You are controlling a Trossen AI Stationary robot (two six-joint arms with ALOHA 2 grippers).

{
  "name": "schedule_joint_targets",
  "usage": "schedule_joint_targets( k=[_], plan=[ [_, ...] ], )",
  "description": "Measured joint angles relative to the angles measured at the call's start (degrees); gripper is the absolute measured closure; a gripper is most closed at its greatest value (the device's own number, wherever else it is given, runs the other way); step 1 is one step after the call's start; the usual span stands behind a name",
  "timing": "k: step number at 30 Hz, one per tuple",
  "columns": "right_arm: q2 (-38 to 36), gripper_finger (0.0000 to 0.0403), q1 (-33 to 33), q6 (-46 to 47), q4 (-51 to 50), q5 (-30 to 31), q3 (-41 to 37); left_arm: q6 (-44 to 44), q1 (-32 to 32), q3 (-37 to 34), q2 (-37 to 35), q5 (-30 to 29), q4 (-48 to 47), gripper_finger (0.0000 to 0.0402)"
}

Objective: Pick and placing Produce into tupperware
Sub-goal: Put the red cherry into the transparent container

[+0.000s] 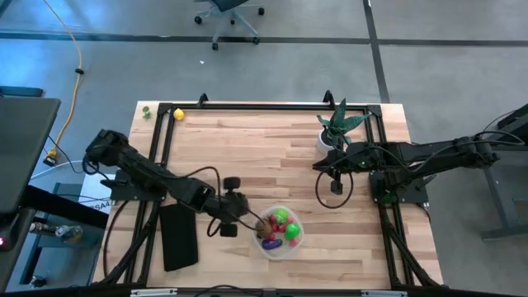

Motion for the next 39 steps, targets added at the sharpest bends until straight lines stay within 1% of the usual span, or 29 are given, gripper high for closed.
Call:
schedule_joint_targets(
  k=[2,8,13,18,23,28,33,36,39],
  plan=[
    [0.02,0.0377,0.01,0.0,-0.06,0.0,0.0,4.09,0.02,3.16,0.38,-0.68,0.0,0.0298],
    [0.02,0.0377,-0.01,-0.02,-0.07,0.02,0.0,13.12,0.04,12.46,7.21,-0.02,-0.07,0.0297],
    [-0.01,0.0377,-0.01,0.0,0.13,0.0,0.0,16.7,1.14,17.61,14.76,4.88,-0.31,0.0296],
    [0.0,0.0377,0.01,0.0,0.09,0.0,0.04,17.56,1.6,21.41,20.62,9.45,-0.48,0.0296],
    [0.02,0.0377,0.01,-0.02,-0.05,0.02,0.04,17.8,2.48,23.13,22.74,11.66,0.11,0.0296],
    [0.0,0.0377,0.0,-0.01,0.01,0.0,0.04,18.2,3.9,23.23,23.8,13.59,0.47,0.0296],
    [0.02,0.0377,0.01,0.0,-0.02,0.0,0.04,18.24,5.4,23.15,24.79,17.08,0.77,0.0295],
    [0.02,0.0377,0.01,0.0,-0.03,0.0,0.04,18.8,5.44,23.11,24.87,17.14,1.32,0.0293],
    [0.02,0.0377,0.01,0.0,-0.03,0.0,0.04,19.76,5.22,23.13,24.87,15.76,1.36,0.0277]
  ],
)
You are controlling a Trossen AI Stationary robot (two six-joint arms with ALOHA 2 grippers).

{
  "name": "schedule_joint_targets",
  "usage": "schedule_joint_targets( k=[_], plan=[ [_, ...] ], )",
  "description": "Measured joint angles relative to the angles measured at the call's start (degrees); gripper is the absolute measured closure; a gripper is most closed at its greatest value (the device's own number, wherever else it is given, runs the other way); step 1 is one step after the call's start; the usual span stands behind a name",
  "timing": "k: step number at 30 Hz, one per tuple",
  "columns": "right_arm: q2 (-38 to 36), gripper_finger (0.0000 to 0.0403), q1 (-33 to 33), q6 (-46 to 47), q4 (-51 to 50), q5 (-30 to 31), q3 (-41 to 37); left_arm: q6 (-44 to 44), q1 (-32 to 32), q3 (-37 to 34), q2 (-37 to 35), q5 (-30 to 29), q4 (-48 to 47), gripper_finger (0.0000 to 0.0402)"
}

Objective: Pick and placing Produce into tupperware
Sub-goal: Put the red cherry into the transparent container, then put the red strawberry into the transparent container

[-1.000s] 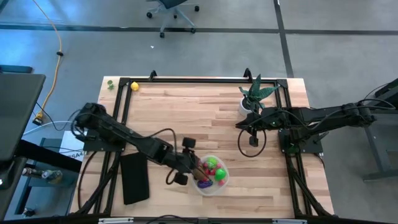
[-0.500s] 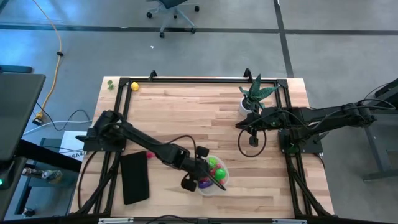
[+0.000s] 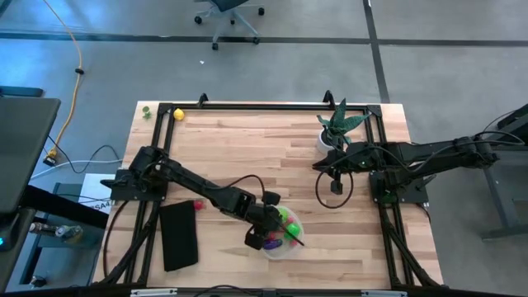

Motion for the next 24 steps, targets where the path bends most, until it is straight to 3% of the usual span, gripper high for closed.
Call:
schedule_joint_targets(
  k=[9,14,19,24],
  plan=[
    [-0.02,0.0377,0.0,-0.02,0.01,0.0,0.0,0.68,0.03,0.0,0.0,-1.36,-1.08,0.0235],
    [0.0,0.0377,0.0,-0.02,0.02,0.0,0.0,0.55,0.5,-0.04,-2.84,-3.64,-6.15,0.0247],
    [-0.02,0.0377,0.0,-0.01,0.06,0.0,0.0,-4.58,2.61,-0.3,-8.97,-5.51,-20.13,0.027],
    [0.0,0.0377,0.0,-0.02,0.0,0.0,0.0,-12.67,3.0,-5.94,-17.04,-11.17,-27.48,0.0293]
  ],
)
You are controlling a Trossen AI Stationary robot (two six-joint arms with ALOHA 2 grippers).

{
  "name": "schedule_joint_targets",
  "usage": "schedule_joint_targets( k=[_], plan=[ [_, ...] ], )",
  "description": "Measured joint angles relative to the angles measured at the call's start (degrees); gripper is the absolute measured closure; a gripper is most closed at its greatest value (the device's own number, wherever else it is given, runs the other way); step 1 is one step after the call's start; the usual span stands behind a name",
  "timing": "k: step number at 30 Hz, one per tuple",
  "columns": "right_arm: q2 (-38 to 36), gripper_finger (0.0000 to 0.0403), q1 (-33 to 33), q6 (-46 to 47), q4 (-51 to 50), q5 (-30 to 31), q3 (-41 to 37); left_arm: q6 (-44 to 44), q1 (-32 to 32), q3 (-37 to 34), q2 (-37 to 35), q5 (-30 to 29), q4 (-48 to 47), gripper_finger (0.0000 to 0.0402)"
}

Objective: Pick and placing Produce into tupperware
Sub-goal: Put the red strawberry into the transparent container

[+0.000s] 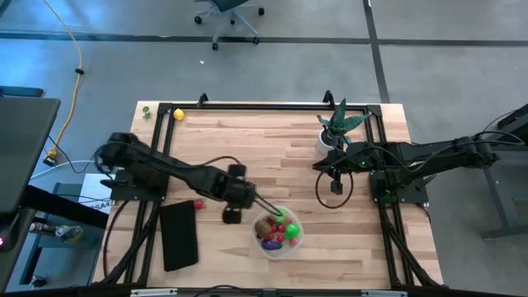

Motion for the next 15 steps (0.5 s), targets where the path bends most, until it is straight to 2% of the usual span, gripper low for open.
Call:
schedule_joint_targets(
  k=[6,11,15],
  plan=[
    [-0.02,0.0377,-0.01,0.01,0.04,0.0,-0.02,-13.36,-0.87,-15.41,-12.19,-0.67,1.69,0.0297],
    [-0.02,0.0377,0.0,0.0,0.02,0.0,-0.02,-25.02,-2.99,-28.72,-21.87,-0.84,6.8,0.0297],
    [-0.02,0.0377,0.0,0.02,-0.01,0.0,-0.02,-30.96,-4.96,-35.41,-27.16,-1.64,8.44,0.029]
  ],
)
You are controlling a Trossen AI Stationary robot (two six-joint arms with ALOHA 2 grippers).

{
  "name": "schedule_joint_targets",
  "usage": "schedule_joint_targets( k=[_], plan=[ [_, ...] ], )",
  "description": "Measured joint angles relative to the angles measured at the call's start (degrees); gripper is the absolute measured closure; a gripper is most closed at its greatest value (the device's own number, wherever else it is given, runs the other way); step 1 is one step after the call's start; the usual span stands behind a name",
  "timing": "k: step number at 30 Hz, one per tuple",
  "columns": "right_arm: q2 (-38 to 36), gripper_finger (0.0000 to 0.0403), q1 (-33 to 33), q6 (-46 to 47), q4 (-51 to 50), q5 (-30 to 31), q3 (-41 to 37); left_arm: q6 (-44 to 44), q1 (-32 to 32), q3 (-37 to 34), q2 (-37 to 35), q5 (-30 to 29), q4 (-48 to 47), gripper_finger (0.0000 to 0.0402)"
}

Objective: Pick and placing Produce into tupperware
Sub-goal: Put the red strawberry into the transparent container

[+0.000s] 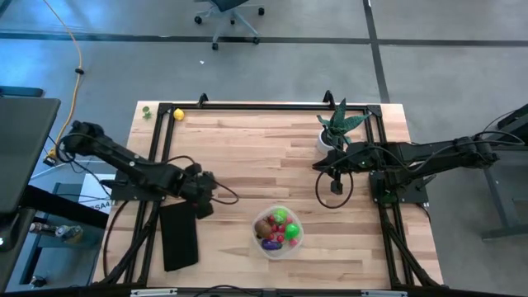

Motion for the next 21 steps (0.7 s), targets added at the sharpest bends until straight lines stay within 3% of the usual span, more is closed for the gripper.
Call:
schedule_joint_targets(
  k=[11,21],
  plan=[
    [0.0,0.0377,0.0,-0.02,0.03,0.0,-0.02,-6.28,-6.14,-3.98,-1.94,1.63,-4.38,0.0195],
    [0.0,0.0377,-0.01,-0.02,0.04,0.0,-0.02,-11.63,-11.3,-3.96,-1.23,1.68,-8.12,0.015]
  ],
)
